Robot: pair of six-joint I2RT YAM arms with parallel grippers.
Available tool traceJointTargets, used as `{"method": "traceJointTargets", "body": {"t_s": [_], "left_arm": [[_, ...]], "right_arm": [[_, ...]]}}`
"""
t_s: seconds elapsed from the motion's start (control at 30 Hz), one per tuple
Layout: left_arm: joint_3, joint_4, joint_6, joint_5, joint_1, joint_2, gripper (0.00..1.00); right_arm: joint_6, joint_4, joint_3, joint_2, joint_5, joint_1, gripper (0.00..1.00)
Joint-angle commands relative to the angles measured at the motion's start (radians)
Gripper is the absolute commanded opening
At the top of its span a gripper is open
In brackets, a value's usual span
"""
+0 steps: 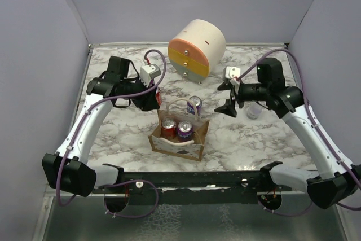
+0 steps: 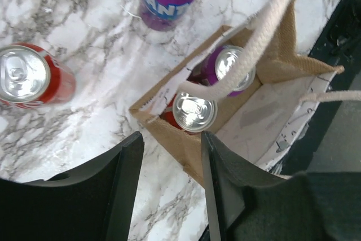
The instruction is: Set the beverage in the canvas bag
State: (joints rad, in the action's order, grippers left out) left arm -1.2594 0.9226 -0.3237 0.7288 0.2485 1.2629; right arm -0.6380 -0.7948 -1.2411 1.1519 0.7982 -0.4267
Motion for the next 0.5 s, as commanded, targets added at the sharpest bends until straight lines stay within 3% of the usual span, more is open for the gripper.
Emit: {"method": "traceJointTargets", "body": {"t_s": [0.0, 0.1, 0.23, 0.47], "left_arm": [[-0.073, -0.056, 0.051, -0.093, -0.020, 0.030, 0.50], [-0.089, -0.067, 0.076, -0.110, -0.033, 0.047, 0.54], [-0.074, -0.082, 0.092, -0.121, -0.047, 0.055, 0.59], [-0.053, -0.098, 0.107, -0.143, -0.073, 0.036, 0.73]], "right_arm": [[0.213, 0.208, 0.034, 0.031, -0.107, 0.078, 0.84], [0.283, 0.253, 0.013, 0.110, -0.212, 0.077, 0.84], [0.335, 0.271, -0.044, 0.240, -0.216, 0.073, 0.85], [0.284, 0.299, -0.089, 0.412, -0.316, -0.057, 0.89]]}}
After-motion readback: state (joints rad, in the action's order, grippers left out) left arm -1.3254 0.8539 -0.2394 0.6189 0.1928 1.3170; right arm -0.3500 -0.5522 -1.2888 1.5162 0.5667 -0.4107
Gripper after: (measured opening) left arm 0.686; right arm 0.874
